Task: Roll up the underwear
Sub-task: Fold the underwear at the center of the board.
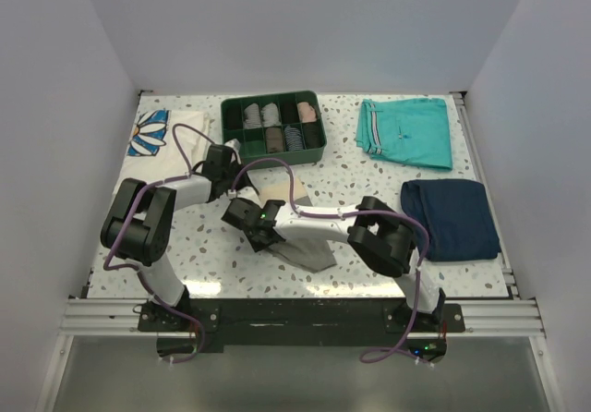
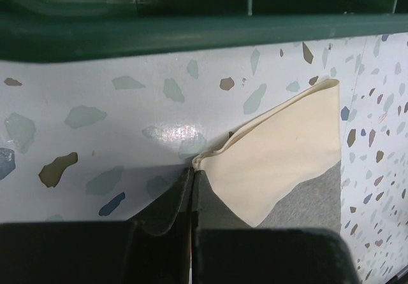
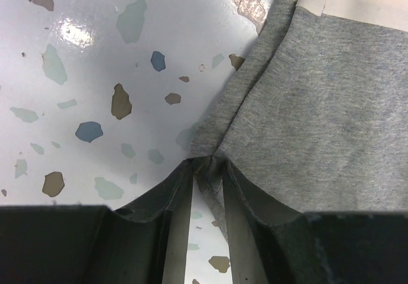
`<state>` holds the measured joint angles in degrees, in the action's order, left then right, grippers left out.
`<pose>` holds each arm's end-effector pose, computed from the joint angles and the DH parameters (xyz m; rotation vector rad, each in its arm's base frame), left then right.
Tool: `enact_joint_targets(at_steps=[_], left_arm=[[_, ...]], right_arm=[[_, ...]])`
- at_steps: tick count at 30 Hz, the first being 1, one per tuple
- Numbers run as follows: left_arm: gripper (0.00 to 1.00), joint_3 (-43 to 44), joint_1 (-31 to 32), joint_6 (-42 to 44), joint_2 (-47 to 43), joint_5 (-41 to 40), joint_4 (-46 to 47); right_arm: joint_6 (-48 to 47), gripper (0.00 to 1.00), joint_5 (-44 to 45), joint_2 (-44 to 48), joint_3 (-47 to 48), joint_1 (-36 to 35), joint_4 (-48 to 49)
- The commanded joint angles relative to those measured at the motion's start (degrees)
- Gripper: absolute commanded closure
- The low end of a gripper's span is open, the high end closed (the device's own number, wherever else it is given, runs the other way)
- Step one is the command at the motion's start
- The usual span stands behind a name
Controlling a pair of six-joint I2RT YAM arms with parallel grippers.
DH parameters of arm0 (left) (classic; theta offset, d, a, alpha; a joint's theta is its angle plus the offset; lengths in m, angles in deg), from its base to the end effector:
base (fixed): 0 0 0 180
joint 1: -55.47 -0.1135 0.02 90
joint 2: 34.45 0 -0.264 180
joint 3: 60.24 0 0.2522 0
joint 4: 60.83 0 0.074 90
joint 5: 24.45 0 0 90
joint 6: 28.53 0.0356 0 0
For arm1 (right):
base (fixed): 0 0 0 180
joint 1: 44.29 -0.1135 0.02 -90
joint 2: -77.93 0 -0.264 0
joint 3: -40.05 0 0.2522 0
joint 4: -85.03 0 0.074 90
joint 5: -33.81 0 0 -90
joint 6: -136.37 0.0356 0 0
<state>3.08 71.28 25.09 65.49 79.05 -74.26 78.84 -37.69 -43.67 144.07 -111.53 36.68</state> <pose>0.3227 -0.1000 0.1398 -0.3451 2.5120 -0.6743 0.1817 0.4039 0.1638 -0.6972 2.5317 0.1521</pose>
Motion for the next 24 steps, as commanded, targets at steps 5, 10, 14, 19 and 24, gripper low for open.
enact_joint_targets(at_steps=[5,10,14,19,24], left_arm=[[1.0,0.2,-0.3,1.4,-1.0,-1.3,-4.0],[1.0,-0.1,-0.3,1.4,-2.1,-1.9,-4.7],[1.0,-1.0,-0.3,0.6,-4.8,-3.1,-5.3],[1.0,-3.5,-0.3,-0.4,-8.0,-3.8,-5.8],[1.0,-5.2,-0.3,-0.9,-11.0,-4.8,-7.2]], right_arm=[[0.0,0.78,2.4,-1.4,1.1,-0.6,-0.9],[0.0,0.79,3.2,0.9,-0.5,-0.6,-0.4],[0.1,0.83,1.6,4.6,-3.5,-0.6,2.1],[1.0,0.85,-2.5,9.4,-8.4,-0.5,7.0],[1.8,0.85,-6.5,12.4,-10.0,-0.3,9.1]])
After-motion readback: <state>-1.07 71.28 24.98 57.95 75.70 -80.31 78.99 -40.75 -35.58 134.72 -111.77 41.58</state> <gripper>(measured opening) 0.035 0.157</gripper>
